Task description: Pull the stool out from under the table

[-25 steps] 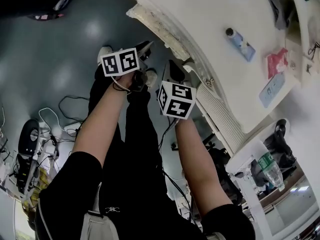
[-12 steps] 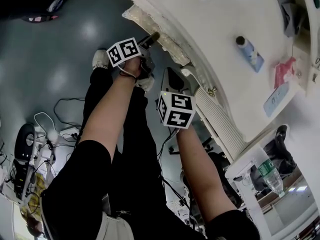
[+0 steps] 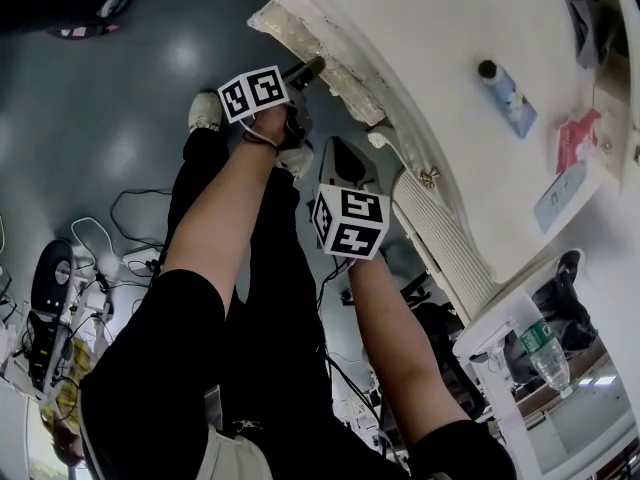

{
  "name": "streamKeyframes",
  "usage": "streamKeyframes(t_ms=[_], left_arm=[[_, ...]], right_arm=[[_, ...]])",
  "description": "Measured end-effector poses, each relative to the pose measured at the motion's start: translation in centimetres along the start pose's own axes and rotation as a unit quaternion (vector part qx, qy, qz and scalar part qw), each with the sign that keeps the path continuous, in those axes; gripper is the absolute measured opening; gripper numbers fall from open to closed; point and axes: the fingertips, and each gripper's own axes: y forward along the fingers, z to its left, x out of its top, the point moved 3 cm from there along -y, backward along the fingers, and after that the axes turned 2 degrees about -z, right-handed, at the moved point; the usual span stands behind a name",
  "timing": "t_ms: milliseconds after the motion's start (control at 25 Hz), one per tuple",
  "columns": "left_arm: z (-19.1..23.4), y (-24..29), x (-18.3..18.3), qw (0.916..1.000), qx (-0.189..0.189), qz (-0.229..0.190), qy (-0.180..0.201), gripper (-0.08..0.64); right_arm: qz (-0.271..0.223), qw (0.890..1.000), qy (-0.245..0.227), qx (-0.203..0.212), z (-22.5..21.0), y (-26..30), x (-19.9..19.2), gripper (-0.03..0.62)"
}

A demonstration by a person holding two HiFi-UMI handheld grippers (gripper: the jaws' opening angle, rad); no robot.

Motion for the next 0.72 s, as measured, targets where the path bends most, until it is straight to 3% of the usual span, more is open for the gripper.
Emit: streamKeyframes(t_ms=[80,120,200,320,440,520,600,720], left_arm=[[-0.3,-0.6,0.0,0.9998,0.002,0.002,0.021,0.173],[-0.6,-1.0,0.0,0.9994,0.003,0.002,0.035,0.088],[-0.7,-1.7,0.1,0.9989,0.003,0.002,0.047,0.026],[0.1,-2.2,0.0,0.9995,0.009,0.006,0.031,0.005],[2.0,-2.4,0.5,0.9995,0.029,0.003,-0.014,0.005],[2.0,-2.5,0.6,0.9991,0.001,-0.005,-0.041,0.067],[0.8,-2.3,0.4,0.9974,-0.051,-0.005,-0.051,0.216],[-0.3,-1.3,-0.4,0.9966,-0.070,0.003,-0.043,0.270]], right_arm=[[0.000,1.000,0.000,0.004,0.3,0.0,-0.1,0.008],[0.000,1.000,0.000,0.005,0.4,0.0,-0.1,0.008],[-0.002,1.000,0.000,0.007,0.6,0.1,0.2,0.008],[-0.003,1.000,0.005,0.007,0.7,0.5,0.5,0.008],[-0.005,1.000,0.011,0.006,0.9,0.7,0.6,0.008],[-0.004,1.000,0.014,0.007,1.1,0.6,0.3,0.008],[0.001,1.000,0.015,0.008,1.2,0.6,-0.2,0.008],[0.010,1.000,0.017,0.007,0.9,0.6,-1.0,0.008]])
